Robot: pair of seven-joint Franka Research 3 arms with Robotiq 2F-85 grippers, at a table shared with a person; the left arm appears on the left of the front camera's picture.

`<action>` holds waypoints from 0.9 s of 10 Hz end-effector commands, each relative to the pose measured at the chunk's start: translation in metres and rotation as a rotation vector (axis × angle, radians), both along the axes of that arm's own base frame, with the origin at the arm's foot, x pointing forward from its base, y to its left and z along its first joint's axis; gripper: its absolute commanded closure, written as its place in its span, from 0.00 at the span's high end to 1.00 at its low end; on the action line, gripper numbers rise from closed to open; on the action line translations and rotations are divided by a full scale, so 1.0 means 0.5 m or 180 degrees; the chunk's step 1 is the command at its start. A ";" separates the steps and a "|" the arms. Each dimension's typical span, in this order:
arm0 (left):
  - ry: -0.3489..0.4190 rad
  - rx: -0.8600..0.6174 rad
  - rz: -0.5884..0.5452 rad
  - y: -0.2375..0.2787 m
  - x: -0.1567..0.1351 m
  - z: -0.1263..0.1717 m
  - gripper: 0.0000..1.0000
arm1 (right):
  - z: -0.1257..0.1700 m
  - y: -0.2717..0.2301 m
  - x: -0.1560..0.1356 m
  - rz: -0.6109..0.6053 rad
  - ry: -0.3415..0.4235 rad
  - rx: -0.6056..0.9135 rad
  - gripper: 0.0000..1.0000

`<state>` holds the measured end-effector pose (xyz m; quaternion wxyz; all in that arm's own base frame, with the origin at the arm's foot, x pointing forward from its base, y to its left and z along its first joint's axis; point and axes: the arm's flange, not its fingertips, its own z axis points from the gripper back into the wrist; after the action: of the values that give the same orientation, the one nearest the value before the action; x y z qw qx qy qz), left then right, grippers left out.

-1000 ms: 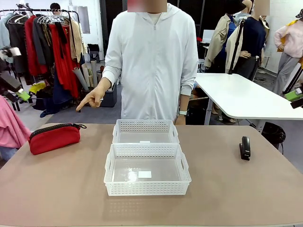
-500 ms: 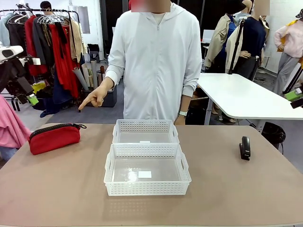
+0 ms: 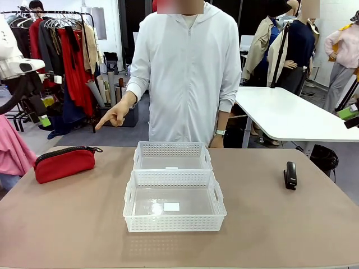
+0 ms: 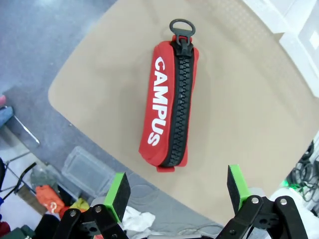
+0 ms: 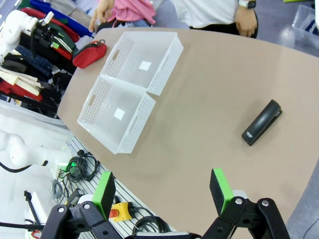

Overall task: Distribute items into two baskets.
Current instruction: Pick up the Pencil pouch that the person points to.

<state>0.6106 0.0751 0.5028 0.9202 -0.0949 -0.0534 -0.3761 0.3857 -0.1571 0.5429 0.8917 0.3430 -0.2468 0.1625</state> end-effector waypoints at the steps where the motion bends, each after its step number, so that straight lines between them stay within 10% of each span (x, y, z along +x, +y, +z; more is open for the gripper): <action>1: -0.0006 0.0106 -0.0191 -0.002 -0.002 -0.047 1.00 | 0.002 0.003 0.001 0.0001 -0.0038 0.0002 1.00; 9: -0.0243 0.0465 -0.0444 -0.087 -0.021 -0.241 1.00 | 0.002 0.003 0.001 0.0001 -0.0038 0.0002 1.00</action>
<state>0.6058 0.0313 0.3875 0.8965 -0.0190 -0.0449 -0.4404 0.3857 -0.1572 0.5429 0.8917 0.3429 -0.2468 0.1624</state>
